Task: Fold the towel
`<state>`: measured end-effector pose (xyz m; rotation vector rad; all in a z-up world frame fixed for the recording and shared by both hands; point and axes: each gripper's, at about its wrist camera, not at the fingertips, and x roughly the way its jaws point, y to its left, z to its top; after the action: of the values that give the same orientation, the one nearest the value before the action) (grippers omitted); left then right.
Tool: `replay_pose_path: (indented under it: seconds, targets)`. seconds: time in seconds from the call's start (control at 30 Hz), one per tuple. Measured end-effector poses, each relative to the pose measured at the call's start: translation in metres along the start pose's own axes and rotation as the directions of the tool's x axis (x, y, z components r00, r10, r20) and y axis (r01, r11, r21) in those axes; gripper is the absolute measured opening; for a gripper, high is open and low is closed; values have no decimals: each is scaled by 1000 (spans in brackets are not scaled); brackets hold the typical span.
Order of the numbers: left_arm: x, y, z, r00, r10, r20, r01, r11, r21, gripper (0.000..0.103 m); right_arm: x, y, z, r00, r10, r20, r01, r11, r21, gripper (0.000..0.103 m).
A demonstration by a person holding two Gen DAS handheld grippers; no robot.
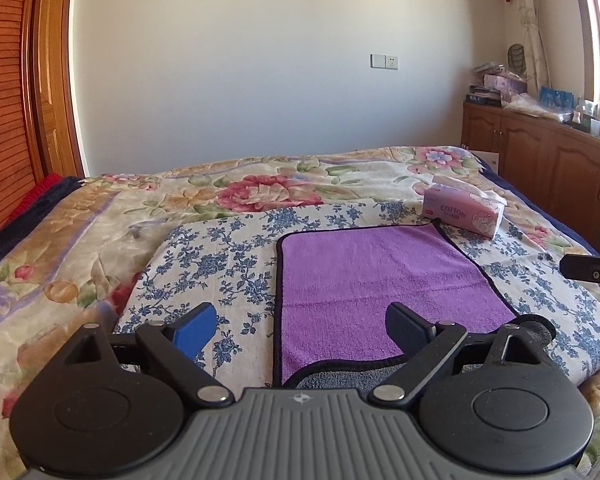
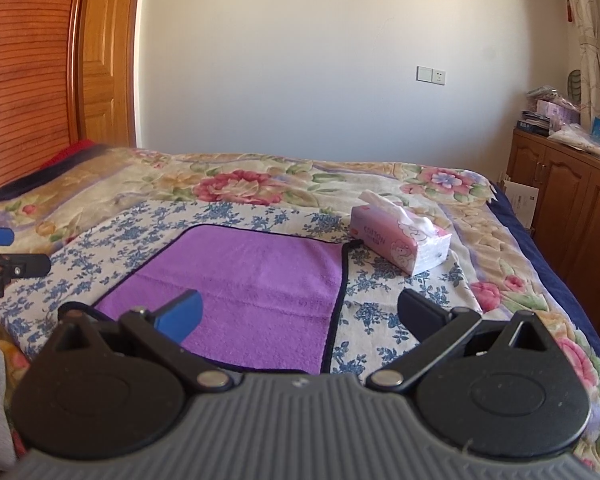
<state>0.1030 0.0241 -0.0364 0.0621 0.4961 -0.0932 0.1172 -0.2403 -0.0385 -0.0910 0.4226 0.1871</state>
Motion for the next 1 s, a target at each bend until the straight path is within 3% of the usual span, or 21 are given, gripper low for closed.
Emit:
replay_pose_path:
  seconds: [0.3,0.6,0.67,0.73,1.0]
  targets:
    - [21,4,-5,999,-18,-38,19,1000,10,87,21,0,-1,997,38,-63,-38,999,-5,103]
    - [41,4,-12,994,-40,-98,41,999,12,72,40,1,-8,985,85,-152,-86,996,-3,102]
    - [45,4,-15,992,-42,-116,44,999,16,70,46,0,-10,981,92,-171,-93,996,-1,100]
    - [50,4,-18,990,-43,-133,46,999,18,69,51,1,-12,976,101,-195,-102,995,1,91]
    - [63,8,-27,978,-57,-199,57,998,-6,59,68,-2,-21,949,130,-289,-123,992,43,89]
